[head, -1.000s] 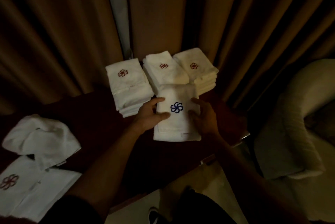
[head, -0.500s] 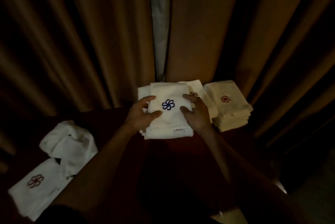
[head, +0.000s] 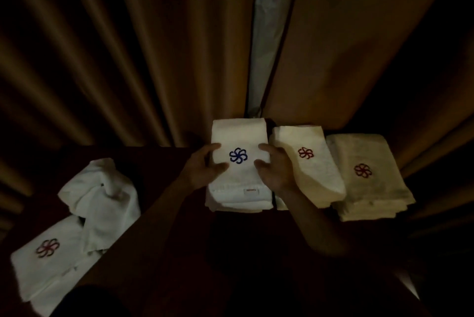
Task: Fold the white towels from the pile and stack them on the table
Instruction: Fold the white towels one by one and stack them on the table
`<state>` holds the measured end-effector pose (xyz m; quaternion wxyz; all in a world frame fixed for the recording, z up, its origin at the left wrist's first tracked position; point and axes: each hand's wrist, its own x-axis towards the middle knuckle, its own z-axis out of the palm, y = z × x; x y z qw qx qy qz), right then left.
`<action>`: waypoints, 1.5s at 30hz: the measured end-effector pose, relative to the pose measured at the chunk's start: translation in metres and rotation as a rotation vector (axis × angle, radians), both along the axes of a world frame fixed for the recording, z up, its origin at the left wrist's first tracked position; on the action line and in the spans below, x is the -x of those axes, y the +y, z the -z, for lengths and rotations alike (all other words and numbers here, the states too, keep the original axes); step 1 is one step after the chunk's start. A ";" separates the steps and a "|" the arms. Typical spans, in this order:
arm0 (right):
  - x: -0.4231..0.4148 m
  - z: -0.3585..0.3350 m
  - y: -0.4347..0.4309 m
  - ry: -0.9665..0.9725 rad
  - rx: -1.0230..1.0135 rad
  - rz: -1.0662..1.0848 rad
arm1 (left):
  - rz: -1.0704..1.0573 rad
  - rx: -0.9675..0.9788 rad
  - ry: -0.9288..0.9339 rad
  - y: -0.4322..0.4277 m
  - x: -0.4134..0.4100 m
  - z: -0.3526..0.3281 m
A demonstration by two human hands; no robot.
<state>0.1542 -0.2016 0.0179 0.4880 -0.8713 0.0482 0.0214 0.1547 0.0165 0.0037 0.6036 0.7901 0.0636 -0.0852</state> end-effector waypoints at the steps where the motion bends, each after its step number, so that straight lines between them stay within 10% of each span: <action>1: 0.000 0.006 -0.001 0.027 0.004 -0.001 | 0.010 0.002 0.020 -0.001 0.000 0.004; 13: 0.002 0.004 -0.002 -0.082 0.461 -0.246 | 0.183 -0.783 -0.179 -0.027 -0.005 -0.005; 21: 0.001 0.014 -0.010 0.119 0.523 -0.294 | 0.262 -0.728 -0.059 -0.031 -0.011 0.013; 29: 0.012 -0.028 0.024 -0.138 0.461 -0.229 | 0.110 -0.511 -0.131 0.009 0.025 -0.028; 45: 0.128 0.012 0.264 -0.110 0.584 -0.663 | -0.072 -0.646 0.056 0.272 0.190 0.028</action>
